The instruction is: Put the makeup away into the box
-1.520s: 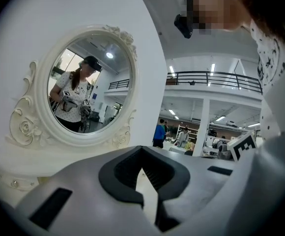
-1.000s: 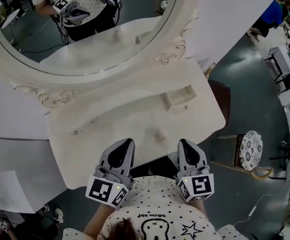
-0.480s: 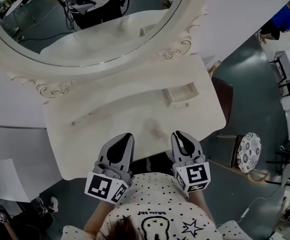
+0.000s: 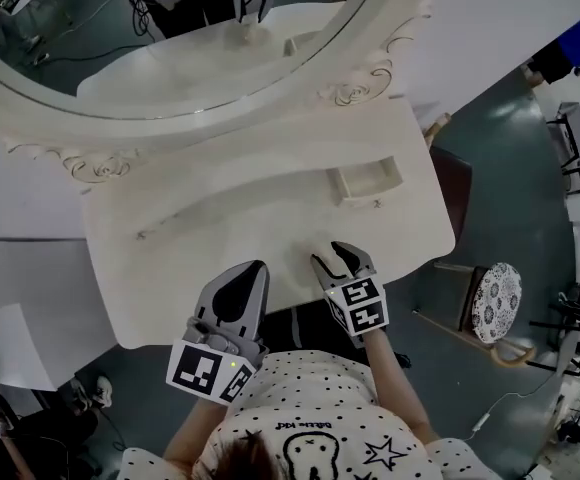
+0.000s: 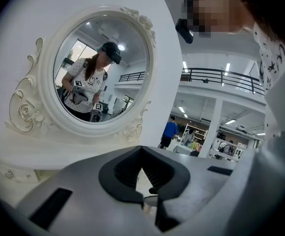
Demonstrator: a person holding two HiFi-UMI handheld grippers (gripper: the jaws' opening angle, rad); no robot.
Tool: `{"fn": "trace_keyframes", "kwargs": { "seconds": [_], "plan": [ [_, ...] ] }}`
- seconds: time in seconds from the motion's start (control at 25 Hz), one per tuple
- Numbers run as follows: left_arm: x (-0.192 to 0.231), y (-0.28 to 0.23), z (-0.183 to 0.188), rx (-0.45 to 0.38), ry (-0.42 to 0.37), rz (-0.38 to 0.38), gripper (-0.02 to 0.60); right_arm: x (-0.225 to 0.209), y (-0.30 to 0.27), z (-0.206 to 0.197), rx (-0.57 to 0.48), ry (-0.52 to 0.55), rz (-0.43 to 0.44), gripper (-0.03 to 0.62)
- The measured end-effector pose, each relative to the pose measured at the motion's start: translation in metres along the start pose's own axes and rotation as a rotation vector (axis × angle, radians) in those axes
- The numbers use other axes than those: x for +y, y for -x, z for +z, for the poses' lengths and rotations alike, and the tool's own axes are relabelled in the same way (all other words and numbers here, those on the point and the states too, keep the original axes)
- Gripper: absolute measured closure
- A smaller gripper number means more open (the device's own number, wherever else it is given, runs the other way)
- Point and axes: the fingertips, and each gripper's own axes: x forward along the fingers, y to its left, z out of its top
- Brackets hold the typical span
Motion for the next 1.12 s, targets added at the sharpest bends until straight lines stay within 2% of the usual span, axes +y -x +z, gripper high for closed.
{"fn": "trace_keyframes", "kwargs": {
  "seconds": [0.24,0.48,0.56,0.68,0.92,1.12],
  "plan": [
    [-0.002,-0.002,-0.002,0.004,0.006,0.005,0.586,-0.003,-0.031,-0.034,0.137,0.028,0.012,0.407],
    [0.002,-0.002,-0.003,0.007,0.007,0.022,0.586,-0.002,-0.033,-0.032,0.153,0.066,0.030,0.434],
    [0.002,-0.003,-0.001,0.004,0.006,0.024,0.586,-0.005,-0.023,-0.018,0.103,0.074,0.025,0.441],
    [0.001,-0.005,0.001,-0.005,0.003,0.024,0.586,-0.015,0.004,0.019,-0.031,0.076,-0.006,0.445],
    [-0.005,-0.010,0.011,-0.031,-0.012,0.003,0.586,-0.049,0.080,0.087,-0.299,0.076,-0.150,0.451],
    [-0.010,-0.014,0.023,-0.063,-0.040,-0.016,0.586,-0.072,0.140,0.116,-0.458,0.043,-0.261,0.453]
  ]
}}
